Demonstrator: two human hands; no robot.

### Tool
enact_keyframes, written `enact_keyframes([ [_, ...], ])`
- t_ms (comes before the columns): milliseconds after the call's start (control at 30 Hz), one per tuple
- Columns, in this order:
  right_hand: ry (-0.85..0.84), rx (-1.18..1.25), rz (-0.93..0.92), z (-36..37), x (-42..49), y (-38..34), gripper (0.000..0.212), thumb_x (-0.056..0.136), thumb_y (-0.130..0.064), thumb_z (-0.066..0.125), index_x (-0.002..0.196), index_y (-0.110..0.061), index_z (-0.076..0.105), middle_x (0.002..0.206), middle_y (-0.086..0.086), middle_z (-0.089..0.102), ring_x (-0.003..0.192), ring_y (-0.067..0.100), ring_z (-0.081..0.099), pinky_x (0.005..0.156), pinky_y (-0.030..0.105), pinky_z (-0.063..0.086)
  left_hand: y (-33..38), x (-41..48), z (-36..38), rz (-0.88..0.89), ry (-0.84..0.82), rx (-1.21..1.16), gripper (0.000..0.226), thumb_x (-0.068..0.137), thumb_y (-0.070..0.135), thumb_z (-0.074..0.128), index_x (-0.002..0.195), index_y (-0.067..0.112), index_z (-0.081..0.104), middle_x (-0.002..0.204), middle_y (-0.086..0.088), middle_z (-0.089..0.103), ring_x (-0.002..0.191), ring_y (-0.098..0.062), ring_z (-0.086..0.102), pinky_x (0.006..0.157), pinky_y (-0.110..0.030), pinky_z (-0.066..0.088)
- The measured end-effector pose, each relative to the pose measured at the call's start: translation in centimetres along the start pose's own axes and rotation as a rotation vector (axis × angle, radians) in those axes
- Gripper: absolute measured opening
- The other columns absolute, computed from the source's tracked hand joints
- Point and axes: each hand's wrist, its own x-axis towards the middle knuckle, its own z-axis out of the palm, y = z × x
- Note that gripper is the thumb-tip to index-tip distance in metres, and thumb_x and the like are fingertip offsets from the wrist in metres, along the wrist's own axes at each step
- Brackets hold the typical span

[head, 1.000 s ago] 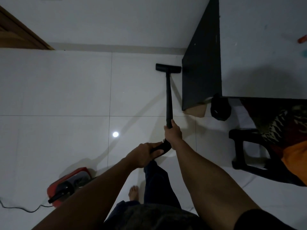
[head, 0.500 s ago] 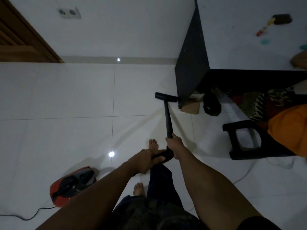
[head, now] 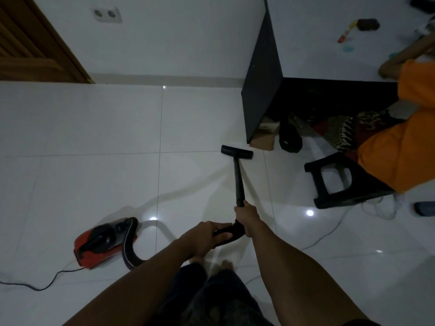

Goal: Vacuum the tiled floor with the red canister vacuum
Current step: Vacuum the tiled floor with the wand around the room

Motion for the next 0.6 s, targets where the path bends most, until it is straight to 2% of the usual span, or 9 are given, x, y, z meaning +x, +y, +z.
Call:
enact_keyframes([
  [100,0.004,-0.01,0.021,-0.8,-1.1,1.9,0.06,0.1,-0.026,0.055,0.156,-0.03,0.034,0.122,0.012,0.064,0.104,0.032,0.065,0.089,0.043,0.058,-0.2,-1.1,2.6,0.01,0.01,-0.014,0.059,0.092,0.07,0.044,0.146,0.044,0.047,0.11,0.005,0.073,0.088,-0.01,0.069,0.089,-0.037,0.056],
  [267,0.013,0.008,0.025,-2.9,-1.5,4.5,0.058,0.099,-0.023,0.054,0.155,-0.025,0.038,0.121,0.012,0.062,0.102,0.03,0.062,0.084,0.041,0.057,1.6,-1.8,5.6,0.013,0.028,0.004,0.052,0.1,0.057,0.047,0.149,0.038,0.045,0.113,-0.001,0.071,0.089,-0.016,0.067,0.089,-0.035,0.055],
  [400,0.017,0.03,0.074,-4.6,-1.8,7.9,0.063,0.097,-0.021,0.053,0.156,-0.028,0.035,0.123,0.013,0.061,0.101,0.032,0.063,0.083,0.044,0.059,2.3,-2.2,8.6,0.019,0.002,0.047,0.053,0.1,0.058,0.047,0.149,0.037,0.046,0.108,0.002,0.072,0.086,-0.014,0.067,0.085,-0.032,0.055],
  [533,0.047,0.025,0.063,-6.2,-1.7,10.8,0.061,0.099,-0.02,0.052,0.156,-0.027,0.034,0.125,0.013,0.061,0.099,0.029,0.062,0.067,0.034,0.053,3.1,-2.0,11.3,0.015,-0.02,0.071,0.053,0.101,0.055,0.048,0.15,0.034,0.045,0.118,0.002,0.071,0.087,-0.009,0.064,0.082,-0.025,0.049],
  [600,0.065,-0.002,0.067,-6.9,-1.6,11.9,0.06,0.098,-0.02,0.052,0.156,-0.026,0.035,0.125,0.013,0.061,0.101,0.031,0.063,0.07,0.036,0.054,3.9,-2.2,12.4,0.014,-0.025,0.104,0.053,0.102,0.053,0.047,0.152,0.034,0.043,0.128,-0.001,0.068,0.091,-0.006,0.06,0.08,-0.021,0.042],
])
